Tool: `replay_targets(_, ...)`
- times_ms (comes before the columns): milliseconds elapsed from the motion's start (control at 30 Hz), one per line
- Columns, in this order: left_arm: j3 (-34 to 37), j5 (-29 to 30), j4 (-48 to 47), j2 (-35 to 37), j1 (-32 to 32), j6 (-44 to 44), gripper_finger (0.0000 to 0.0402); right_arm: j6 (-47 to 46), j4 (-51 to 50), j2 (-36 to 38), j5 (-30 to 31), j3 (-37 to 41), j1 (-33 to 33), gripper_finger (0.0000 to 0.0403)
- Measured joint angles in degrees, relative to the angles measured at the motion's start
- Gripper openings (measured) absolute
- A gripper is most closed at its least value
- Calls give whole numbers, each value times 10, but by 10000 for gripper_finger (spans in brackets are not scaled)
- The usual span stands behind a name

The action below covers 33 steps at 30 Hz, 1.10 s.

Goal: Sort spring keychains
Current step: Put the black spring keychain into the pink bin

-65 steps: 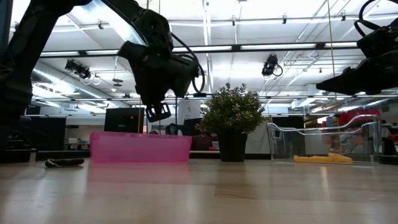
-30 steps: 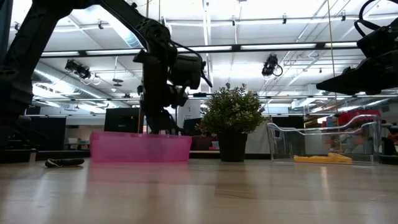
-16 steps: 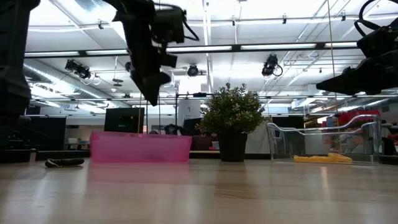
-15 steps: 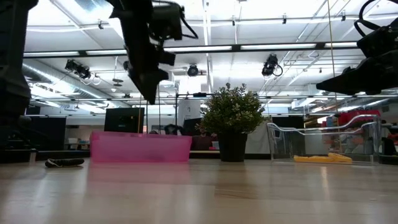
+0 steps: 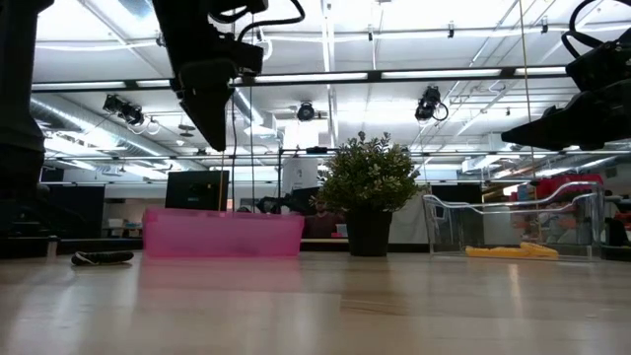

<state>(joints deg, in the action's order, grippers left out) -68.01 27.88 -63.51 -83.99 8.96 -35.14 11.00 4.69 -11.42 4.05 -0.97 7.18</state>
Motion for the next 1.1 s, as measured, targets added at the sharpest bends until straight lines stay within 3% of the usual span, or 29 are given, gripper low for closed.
replay_targets(200,5,8,-49,0,40,-88,202,0,0,0,0,0,0,199)
replay_targets(333,50,6,-49,4,67,-118,202,0,0,0,0,0,0,199)
replay_targets(467,98,-33,-43,5,70,-158,202,0,0,0,0,0,0,199)
replay_targets(833,163,-105,78,5,72,-183,202,0,0,0,0,0,0,199)
replay_targets(1100,180,-112,94,5,114,-265,202,0,0,0,0,0,0,199)
